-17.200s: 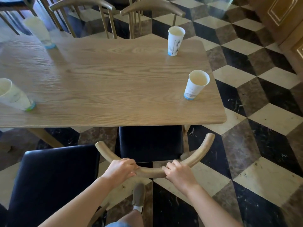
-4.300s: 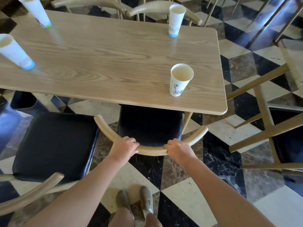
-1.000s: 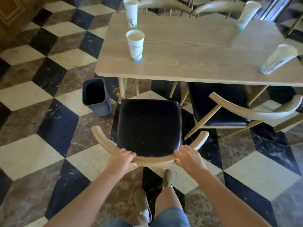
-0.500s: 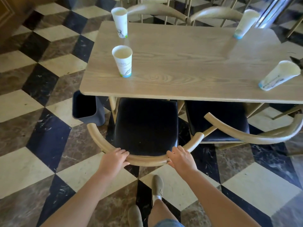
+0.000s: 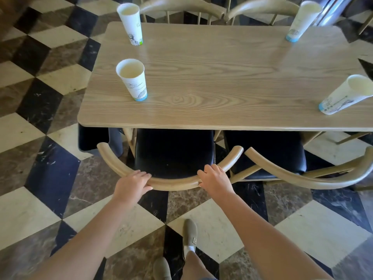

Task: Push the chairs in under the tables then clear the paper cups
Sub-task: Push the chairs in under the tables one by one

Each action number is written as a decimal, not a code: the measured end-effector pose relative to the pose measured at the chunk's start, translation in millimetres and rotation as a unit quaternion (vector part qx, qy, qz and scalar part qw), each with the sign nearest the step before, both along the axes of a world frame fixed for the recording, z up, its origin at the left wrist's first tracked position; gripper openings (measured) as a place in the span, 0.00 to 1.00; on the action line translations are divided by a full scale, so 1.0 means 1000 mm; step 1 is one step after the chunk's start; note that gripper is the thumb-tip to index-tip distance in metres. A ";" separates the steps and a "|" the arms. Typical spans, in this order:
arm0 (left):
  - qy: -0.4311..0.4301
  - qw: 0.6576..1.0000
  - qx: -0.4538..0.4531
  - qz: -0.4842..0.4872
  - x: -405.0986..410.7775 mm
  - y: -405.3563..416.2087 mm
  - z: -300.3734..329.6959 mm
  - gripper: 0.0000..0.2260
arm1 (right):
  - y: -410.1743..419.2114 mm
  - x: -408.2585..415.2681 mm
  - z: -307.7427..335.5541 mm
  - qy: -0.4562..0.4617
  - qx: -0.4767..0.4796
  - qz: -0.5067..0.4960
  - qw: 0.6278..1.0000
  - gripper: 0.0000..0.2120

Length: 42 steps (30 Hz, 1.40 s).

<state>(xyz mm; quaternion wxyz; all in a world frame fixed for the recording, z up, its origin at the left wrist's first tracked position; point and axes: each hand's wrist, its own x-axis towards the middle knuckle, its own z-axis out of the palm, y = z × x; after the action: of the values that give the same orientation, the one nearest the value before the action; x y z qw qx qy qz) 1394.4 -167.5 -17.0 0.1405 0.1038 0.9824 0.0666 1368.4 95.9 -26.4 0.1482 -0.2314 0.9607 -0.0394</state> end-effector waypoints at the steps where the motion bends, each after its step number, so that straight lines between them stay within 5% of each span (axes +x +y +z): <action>1: 0.002 1.000 -0.005 -0.002 -0.006 0.000 -0.001 0.19 | -0.001 -0.005 -0.002 0.000 0.005 -0.002 1.000 0.10; 21: 0.031 0.999 -0.017 -0.011 -0.010 0.004 -0.007 0.21 | 0.003 -0.016 -0.008 0.013 -0.023 -0.008 1.000 0.13; 27: 0.000 0.997 -0.079 -0.015 -0.003 0.012 -0.002 0.27 | 0.004 -0.003 0.002 -0.002 -0.008 -0.028 1.000 0.24; 42: 0.184 0.974 0.031 -0.130 0.067 0.106 0.115 0.12 | 0.046 0.123 0.115 0.106 0.007 -0.190 0.976 0.15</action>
<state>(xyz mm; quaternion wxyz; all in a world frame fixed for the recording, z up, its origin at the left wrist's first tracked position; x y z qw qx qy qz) 1461.4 -61.5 97.7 -0.0381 0.2451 0.9670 0.0578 1491.0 142.3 88.9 0.0369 -0.0469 0.9976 -0.0352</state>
